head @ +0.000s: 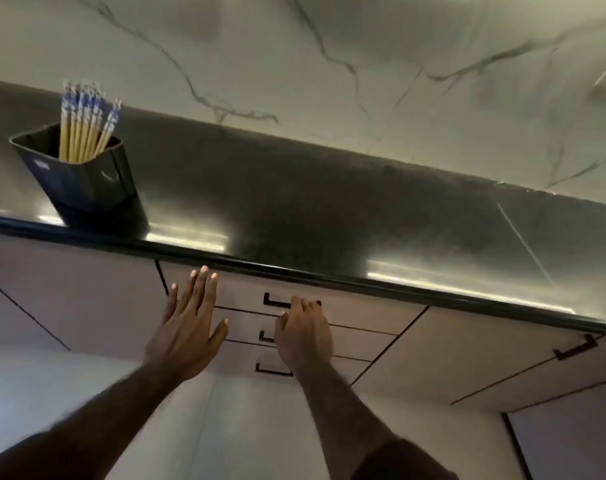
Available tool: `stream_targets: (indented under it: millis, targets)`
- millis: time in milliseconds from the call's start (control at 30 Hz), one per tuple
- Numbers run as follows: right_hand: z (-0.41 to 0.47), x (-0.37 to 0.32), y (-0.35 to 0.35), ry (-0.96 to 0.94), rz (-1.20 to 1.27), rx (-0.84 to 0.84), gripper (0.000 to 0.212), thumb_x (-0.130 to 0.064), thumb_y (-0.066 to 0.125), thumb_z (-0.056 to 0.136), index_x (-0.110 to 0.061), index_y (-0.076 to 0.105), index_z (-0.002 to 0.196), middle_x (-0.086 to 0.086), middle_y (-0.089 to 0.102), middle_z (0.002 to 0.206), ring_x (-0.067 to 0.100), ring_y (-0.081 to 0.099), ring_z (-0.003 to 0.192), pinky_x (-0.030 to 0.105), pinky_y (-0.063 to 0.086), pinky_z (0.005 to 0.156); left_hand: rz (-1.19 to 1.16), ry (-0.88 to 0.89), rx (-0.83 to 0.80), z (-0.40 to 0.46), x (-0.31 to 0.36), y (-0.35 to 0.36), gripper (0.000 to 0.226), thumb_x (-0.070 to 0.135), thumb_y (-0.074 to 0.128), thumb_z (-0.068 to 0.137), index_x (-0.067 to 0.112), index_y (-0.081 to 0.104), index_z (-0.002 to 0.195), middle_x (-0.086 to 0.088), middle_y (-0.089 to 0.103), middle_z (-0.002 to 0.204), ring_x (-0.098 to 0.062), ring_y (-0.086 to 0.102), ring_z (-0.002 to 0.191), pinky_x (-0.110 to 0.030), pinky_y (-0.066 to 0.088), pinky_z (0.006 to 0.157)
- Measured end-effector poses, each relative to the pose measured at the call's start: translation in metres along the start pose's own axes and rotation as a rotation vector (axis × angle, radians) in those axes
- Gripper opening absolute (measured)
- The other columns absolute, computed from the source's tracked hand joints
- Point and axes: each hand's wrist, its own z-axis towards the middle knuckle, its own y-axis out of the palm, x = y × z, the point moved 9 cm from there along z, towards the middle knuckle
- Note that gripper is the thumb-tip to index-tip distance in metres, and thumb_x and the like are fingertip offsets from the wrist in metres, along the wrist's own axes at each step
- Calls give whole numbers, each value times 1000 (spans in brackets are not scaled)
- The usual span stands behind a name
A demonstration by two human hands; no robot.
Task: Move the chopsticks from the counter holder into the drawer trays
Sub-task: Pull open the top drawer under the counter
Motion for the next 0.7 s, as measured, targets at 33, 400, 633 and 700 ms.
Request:
stream_targets:
  millis: [33,400,633,700]
  targets:
    - [10,3,14,4,-9,-13,35,-34,48,97,-13,52,125,9,63,114,21,58,101,34,53,89,0,-6,-4,2,-6,13,81,59,6,86,10,-12,148,-13,-16,158,-27,-15,145,-44,-7,116]
    - [56,46,128,125,-92,-157,54,-30,36,102,-16,24,153,8,25,161,24,16,150,38,9,124,-59,40,34,34,-39,103,76,56,17,93,17,-15,149,-11,-14,158,-26,-15,145,-44,-9,115]
    - [51,35,113,133,-190,-66,34,-21,56,94,-13,57,127,8,64,123,27,53,120,42,40,107,-105,48,85,36,-37,89,88,29,62,89,8,3,151,-21,5,158,-34,1,145,-54,4,114]
    - [40,33,110,141,-185,-41,26,-22,61,92,-13,63,116,7,68,110,25,59,108,41,46,100,-122,64,111,34,-38,81,89,29,64,88,7,4,151,-21,6,159,-35,2,146,-55,5,115]
